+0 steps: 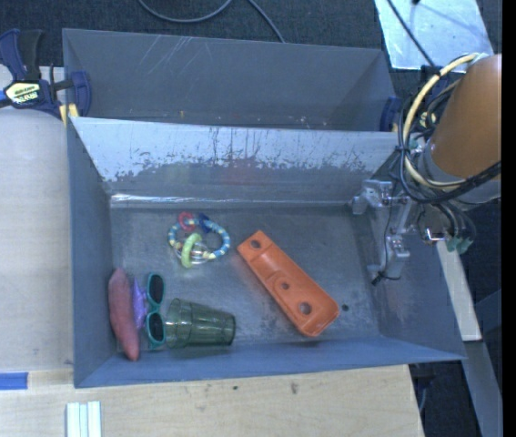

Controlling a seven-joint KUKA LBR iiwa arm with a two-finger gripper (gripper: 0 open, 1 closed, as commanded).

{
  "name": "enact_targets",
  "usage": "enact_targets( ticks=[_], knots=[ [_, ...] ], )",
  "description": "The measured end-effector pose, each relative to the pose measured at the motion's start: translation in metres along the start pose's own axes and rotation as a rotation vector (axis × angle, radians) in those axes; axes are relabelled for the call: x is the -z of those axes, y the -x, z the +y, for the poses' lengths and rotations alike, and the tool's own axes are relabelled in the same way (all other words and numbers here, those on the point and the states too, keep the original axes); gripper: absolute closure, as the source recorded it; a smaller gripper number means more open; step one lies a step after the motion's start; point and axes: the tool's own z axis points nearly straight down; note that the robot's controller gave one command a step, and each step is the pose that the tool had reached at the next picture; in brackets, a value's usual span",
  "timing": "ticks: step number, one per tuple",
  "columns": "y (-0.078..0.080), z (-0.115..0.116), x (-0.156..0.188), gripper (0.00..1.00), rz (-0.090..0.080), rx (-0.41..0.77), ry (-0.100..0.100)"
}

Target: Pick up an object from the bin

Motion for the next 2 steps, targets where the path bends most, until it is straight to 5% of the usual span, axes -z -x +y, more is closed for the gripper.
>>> enact_targets(
  ticks=[2],
  knots=[
    [-0.005,0.020,-0.020,0.00,-0.015,-0.110,-0.003]
  ],
)
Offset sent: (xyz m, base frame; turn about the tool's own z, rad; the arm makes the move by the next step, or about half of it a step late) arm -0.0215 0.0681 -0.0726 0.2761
